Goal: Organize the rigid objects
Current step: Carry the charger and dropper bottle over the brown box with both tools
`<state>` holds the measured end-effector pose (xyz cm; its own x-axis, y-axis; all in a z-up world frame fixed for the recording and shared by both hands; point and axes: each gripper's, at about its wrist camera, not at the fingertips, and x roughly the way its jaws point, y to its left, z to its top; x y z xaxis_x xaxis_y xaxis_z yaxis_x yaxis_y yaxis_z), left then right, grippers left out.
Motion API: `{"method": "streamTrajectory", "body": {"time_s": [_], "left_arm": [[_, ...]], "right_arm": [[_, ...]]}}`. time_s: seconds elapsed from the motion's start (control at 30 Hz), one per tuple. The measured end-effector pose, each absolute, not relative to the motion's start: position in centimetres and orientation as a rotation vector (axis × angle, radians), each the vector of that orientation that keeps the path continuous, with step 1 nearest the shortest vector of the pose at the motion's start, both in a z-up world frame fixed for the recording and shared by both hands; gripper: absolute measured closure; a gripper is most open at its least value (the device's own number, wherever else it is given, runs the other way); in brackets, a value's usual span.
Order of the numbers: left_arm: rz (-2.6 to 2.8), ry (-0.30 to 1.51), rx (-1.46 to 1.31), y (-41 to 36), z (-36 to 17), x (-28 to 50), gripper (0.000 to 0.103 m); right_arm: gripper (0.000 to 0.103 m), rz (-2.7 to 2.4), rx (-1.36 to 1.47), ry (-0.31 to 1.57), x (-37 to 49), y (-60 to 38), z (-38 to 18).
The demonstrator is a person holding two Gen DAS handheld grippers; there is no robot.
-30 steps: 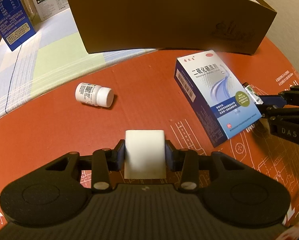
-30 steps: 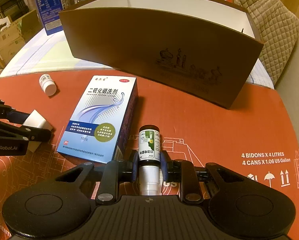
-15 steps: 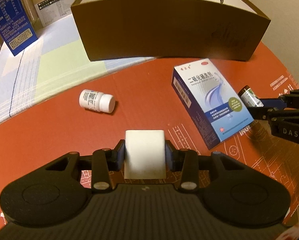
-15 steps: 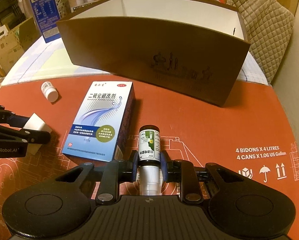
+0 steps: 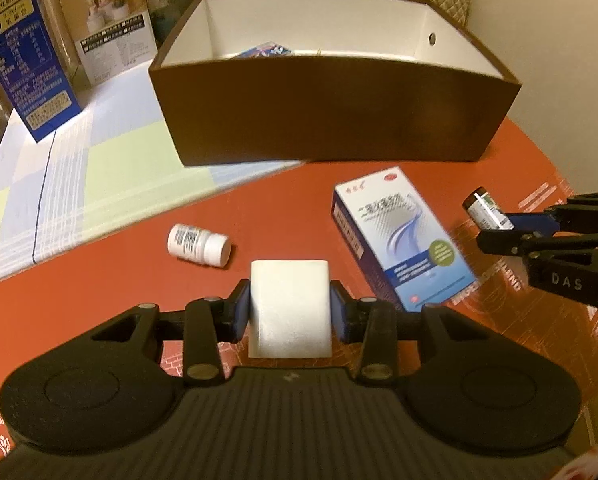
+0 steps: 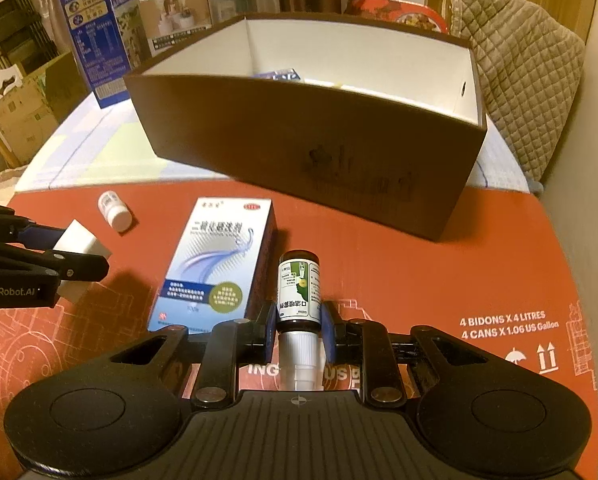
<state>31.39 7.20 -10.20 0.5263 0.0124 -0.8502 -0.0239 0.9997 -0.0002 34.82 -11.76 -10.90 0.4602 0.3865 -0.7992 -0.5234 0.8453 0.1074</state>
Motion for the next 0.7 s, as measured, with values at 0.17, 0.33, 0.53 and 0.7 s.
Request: {"method": "streamTrajectory", "body": {"time_s": [0.17,0.33,0.53,0.7], "left_arm": [[0.012,0.998,-0.014,7.1,-8.8,31.8,0.067],[0.011,0.976,-0.012,7.0,-7.4,32.4,0.067],[0.007,0.936,-0.003,7.0,-5.5,33.3,0.067],[0.001,0.910,0.000,7.1,-4.2,34.4,0.067]], "right_arm": [[0.083,0.576,-0.143,0.925,35.0,-11.7,-9.7],[0.083,0.589,-0.110,0.919,35.4,-11.8,-8.2],[0.083,0.598,-0.061,0.905,36.3,-12.1,-6.3],[0.083,0.603,-0.036,0.882,37.5,-12.3,-4.7]]}}
